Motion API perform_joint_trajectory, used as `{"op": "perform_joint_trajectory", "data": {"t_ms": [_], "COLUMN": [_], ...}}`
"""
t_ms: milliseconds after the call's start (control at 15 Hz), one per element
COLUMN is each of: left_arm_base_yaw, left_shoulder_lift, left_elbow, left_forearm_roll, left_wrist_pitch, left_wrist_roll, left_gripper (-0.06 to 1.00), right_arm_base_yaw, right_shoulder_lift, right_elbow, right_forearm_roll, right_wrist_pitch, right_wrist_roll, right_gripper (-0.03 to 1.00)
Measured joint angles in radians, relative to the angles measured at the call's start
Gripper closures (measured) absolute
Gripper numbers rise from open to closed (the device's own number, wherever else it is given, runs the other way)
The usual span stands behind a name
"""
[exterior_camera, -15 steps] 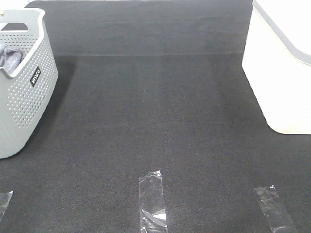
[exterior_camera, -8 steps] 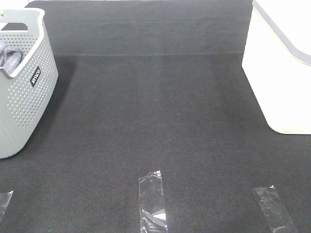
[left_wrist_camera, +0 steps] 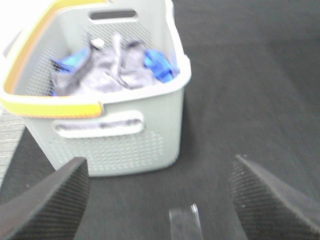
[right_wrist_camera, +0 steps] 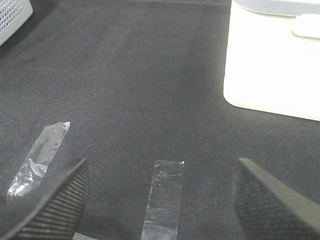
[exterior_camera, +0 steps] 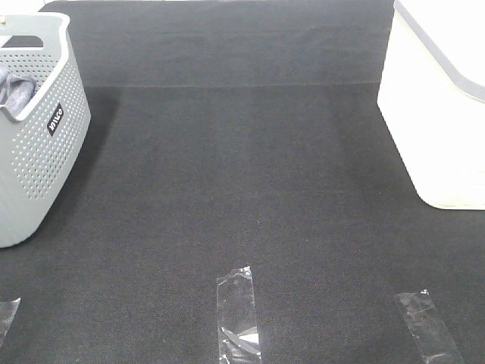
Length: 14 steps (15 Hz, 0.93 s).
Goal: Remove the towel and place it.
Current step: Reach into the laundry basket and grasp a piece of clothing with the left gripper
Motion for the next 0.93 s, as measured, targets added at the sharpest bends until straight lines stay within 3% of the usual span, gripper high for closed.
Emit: {"op": "perform_joint_trajectory", "data": {"t_ms": [267, 400, 667, 933], "left_arm_base_yaw": [0.0, 0.0, 0.0, 0.0], "left_shoulder_lift": [0.289, 0.433, 0.664, 0.994], "left_elbow": [-0.003, -0.048, -0.199, -0.514], "left_forearm_roll": [0.004, 0.007, 0.018, 0.043], "left_wrist_pitch": [-0.267, -0.322, -0.308, -0.119], "left_wrist_roll": [-0.036, -0.036, -0.038, -0.053], "left_gripper": [0.2, 0.2, 0.2, 0.2], "right_arm_base_yaw": [0.0, 0.0, 0.0, 0.0], "right_shoulder_lift": [0.0, 0.0, 0.0, 0.0], "right_elbow": [0.0, 0.0, 0.0, 0.0], "right_forearm_roll": [0.0, 0.0, 0.0, 0.0], "right_wrist_pitch": [0.0, 0.0, 0.0, 0.0], "right_wrist_roll": [0.0, 0.0, 0.0, 0.0], "right_gripper": [0.22, 0.22, 0.22, 0.22]}}
